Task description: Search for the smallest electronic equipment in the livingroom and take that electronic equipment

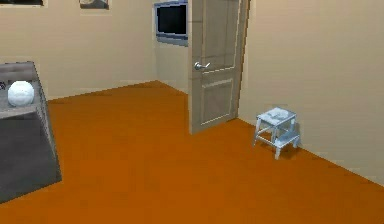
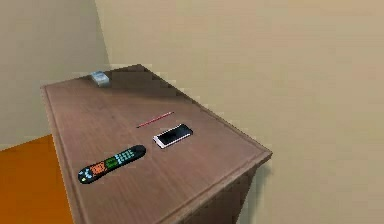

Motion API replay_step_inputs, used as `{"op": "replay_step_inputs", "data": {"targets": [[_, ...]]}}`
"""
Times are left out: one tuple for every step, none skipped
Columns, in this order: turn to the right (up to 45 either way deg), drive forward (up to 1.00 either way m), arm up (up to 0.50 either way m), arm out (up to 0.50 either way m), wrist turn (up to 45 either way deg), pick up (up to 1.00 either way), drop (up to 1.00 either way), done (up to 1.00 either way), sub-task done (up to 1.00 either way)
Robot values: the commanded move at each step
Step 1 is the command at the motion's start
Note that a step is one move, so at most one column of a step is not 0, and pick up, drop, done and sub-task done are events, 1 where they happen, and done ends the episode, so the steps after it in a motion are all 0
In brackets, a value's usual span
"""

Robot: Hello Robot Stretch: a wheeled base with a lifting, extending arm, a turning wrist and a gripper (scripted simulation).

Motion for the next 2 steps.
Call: {"op": "replay_step_inputs", "data": {"targets": [[0.0,0.0,0.38,0.0,0.0,0.0,0.0,0.0,0.0],[0.0,0.0,0.0,0.26,0.0,0.0,0.0,0.0,0.0]]}}
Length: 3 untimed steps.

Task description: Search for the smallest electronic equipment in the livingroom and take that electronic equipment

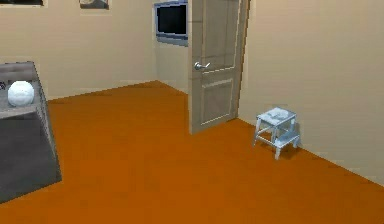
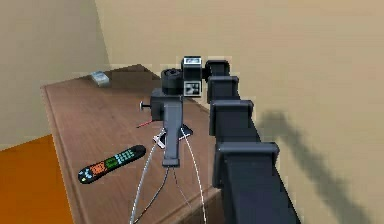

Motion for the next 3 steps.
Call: {"op": "replay_step_inputs", "data": {"targets": [[0.0,0.0,0.0,0.0,45.0,0.0,0.0,0.0,0.0],[0.0,0.0,0.0,0.0,45.0,0.0,0.0,0.0,0.0],[0.0,0.0,0.0,0.0,45.0,0.0,0.0,0.0,0.0]]}}
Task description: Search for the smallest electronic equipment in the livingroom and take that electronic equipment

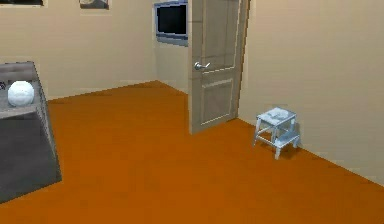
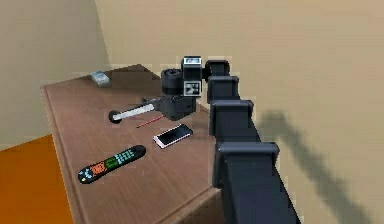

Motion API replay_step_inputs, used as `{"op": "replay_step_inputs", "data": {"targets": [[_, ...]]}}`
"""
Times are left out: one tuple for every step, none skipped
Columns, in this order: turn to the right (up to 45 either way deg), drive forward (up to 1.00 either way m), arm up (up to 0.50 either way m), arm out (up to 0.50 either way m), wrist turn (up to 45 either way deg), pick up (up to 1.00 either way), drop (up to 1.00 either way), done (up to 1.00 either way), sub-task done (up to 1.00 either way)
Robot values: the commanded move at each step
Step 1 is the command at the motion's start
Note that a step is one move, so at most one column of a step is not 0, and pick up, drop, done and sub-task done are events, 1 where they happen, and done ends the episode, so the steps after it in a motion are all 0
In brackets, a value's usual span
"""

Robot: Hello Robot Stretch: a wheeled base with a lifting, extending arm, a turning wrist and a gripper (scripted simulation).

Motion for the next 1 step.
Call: {"op": "replay_step_inputs", "data": {"targets": [[0.0,0.0,0.0,0.0,21.0,0.0,0.0,0.0,0.0]]}}
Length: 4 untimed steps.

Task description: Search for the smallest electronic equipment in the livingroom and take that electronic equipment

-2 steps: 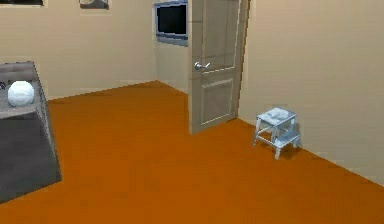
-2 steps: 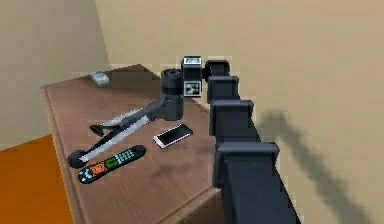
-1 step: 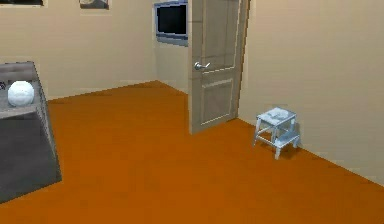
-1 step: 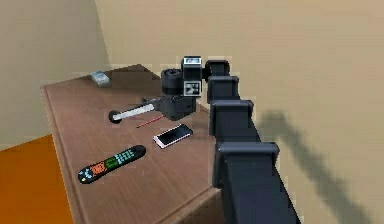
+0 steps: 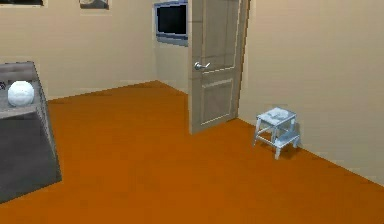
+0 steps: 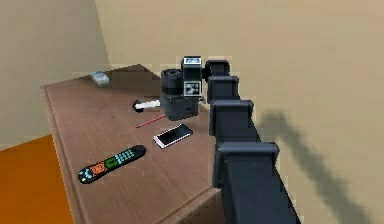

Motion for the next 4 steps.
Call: {"op": "replay_step_inputs", "data": {"targets": [[0.0,0.0,-0.16,0.0,0.0,0.0,0.0,0.0,0.0],[0.0,0.0,0.0,0.0,0.0,1.0,0.0,0.0,0.0],[0.0,0.0,0.1,0.0,0.0,0.0,0.0,0.0,0.0],[0.0,0.0,0.0,0.0,0.0,0.0,0.0,1.0,0.0]]}}
